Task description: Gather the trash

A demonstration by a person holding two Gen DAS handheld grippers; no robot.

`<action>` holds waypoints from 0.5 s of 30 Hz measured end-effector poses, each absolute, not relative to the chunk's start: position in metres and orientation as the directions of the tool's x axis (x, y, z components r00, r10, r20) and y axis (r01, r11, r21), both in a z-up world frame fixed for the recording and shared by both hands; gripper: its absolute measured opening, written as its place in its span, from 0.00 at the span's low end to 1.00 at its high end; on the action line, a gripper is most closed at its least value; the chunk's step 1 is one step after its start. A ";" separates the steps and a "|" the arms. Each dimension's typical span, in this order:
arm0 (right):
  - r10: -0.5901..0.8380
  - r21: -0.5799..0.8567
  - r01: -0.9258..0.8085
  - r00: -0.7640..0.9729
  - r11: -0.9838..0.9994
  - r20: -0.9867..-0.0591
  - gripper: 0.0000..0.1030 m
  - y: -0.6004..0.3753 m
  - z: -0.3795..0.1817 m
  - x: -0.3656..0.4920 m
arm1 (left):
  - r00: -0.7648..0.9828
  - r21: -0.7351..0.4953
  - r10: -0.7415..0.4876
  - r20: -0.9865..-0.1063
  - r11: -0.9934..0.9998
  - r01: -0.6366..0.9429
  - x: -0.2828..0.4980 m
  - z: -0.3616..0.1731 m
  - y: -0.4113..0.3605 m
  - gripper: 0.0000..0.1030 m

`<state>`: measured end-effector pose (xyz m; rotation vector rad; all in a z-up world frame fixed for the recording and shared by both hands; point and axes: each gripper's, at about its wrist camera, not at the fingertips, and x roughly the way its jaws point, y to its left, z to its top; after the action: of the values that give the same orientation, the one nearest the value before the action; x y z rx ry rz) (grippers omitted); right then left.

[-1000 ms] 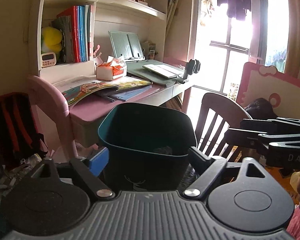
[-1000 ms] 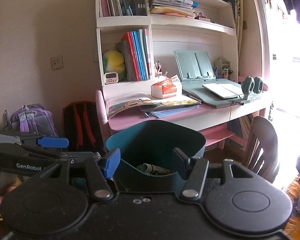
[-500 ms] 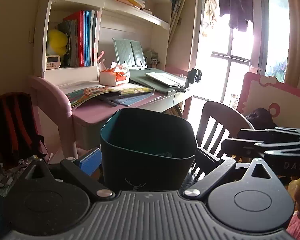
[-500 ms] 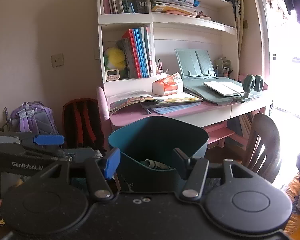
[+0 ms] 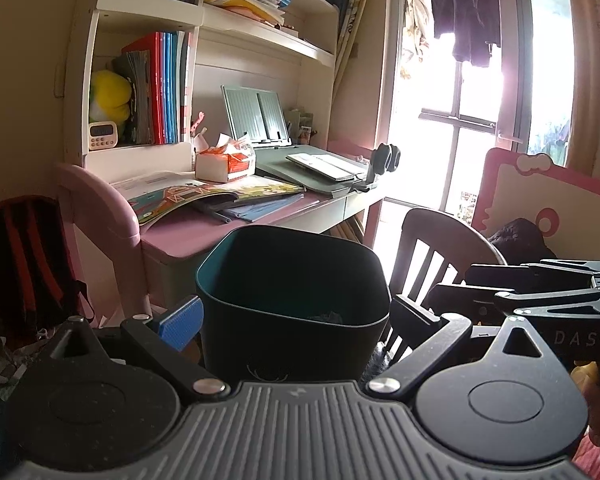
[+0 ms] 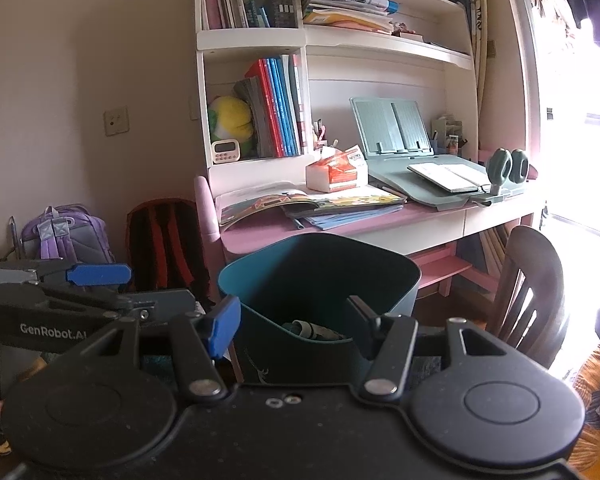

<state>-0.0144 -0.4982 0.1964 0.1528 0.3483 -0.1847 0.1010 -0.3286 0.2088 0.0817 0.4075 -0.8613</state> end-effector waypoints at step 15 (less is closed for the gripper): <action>-0.163 0.103 0.209 0.926 0.972 -0.342 0.56 -0.493 0.194 -0.013 | 0.594 -0.097 -0.722 -0.355 0.660 0.745 0.099 0.205 -0.324 0.97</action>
<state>-0.0131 -0.4933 0.1944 0.1385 0.3381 -0.1916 0.0985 -0.3240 0.2052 0.0635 0.3836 -0.8530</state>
